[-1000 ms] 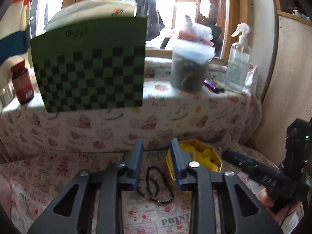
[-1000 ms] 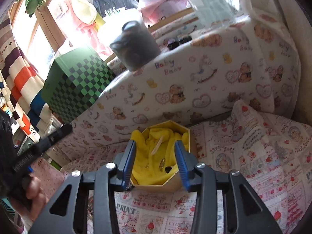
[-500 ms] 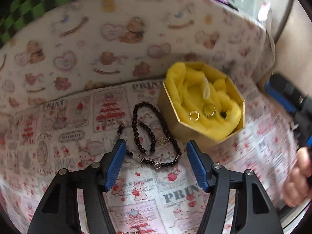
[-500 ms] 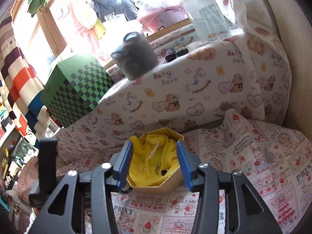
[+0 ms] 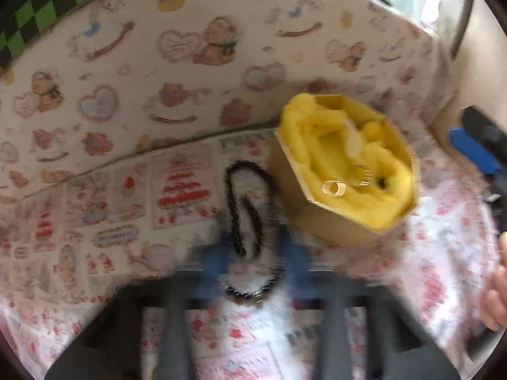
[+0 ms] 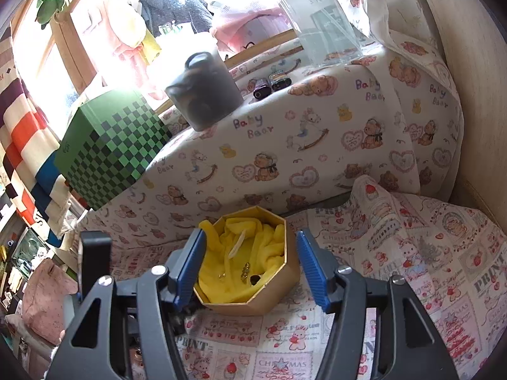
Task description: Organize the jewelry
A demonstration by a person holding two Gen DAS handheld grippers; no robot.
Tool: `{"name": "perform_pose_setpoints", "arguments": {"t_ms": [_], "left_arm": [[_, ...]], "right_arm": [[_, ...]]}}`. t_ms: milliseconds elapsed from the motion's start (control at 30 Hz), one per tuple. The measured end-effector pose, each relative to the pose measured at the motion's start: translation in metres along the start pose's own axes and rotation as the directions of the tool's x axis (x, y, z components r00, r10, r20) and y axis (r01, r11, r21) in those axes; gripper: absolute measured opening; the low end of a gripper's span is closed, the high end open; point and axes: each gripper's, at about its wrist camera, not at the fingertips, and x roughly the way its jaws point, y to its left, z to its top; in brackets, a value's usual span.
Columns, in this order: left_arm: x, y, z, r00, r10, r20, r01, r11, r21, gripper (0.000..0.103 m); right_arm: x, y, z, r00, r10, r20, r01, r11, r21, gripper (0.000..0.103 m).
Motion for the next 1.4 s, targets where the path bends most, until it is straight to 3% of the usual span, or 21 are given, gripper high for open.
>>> {"name": "perform_pose_setpoints", "arguments": {"t_ms": [100, 267, 400, 600, 733, 967, 1100, 1233, 1400], "left_arm": [[-0.011, 0.008, -0.001, 1.0, -0.014, 0.027, 0.015, 1.0, -0.019, 0.004], [-0.049, 0.022, -0.003, 0.991, -0.069, 0.118, 0.073, 0.997, -0.031, 0.004], [-0.097, 0.02, -0.001, 0.977, -0.063, 0.206, 0.061, 0.998, 0.015, 0.004], [-0.153, 0.001, 0.022, 0.935, -0.077, 0.347, 0.067, 0.997, 0.04, 0.004], [-0.183, -0.022, 0.045, 0.891, -0.06, 0.45, 0.032, 0.997, 0.068, 0.004], [-0.197, -0.047, 0.074, 0.865, -0.084, 0.494, 0.046, 0.995, 0.088, 0.004], [-0.168, -0.058, 0.08, 0.876, -0.098, 0.472, 0.065, 0.994, 0.086, 0.004], [-0.126, -0.062, 0.086, 0.912, -0.109, 0.396, 0.092, 0.994, 0.062, 0.004], [-0.071, -0.055, 0.083, 0.956, -0.062, 0.288, 0.064, 0.998, 0.001, 0.004]], "right_arm": [[0.0, 0.0, 0.0, 1.0, -0.001, 0.0, 0.001, 1.0, 0.0, 0.057], [0.0, -0.002, 0.001, 1.0, -0.004, -0.001, 0.004, 1.0, 0.018, 0.057], [-0.001, -0.001, 0.001, 1.0, -0.007, 0.004, 0.007, 1.0, 0.016, 0.057], [-0.003, -0.002, 0.001, 1.0, -0.011, 0.012, 0.011, 1.0, 0.022, 0.057], [-0.005, -0.002, 0.002, 1.0, -0.012, 0.019, 0.011, 1.0, 0.027, 0.057], [-0.009, -0.003, 0.004, 0.999, -0.027, 0.037, 0.025, 0.999, 0.032, 0.057], [-0.013, -0.007, 0.006, 0.999, -0.029, 0.046, 0.026, 0.998, 0.051, 0.057], [-0.018, -0.007, 0.008, 0.997, -0.051, 0.065, 0.047, 0.997, 0.054, 0.057], [-0.022, -0.007, 0.009, 0.992, -0.082, 0.097, 0.079, 0.996, 0.036, 0.058]]}}
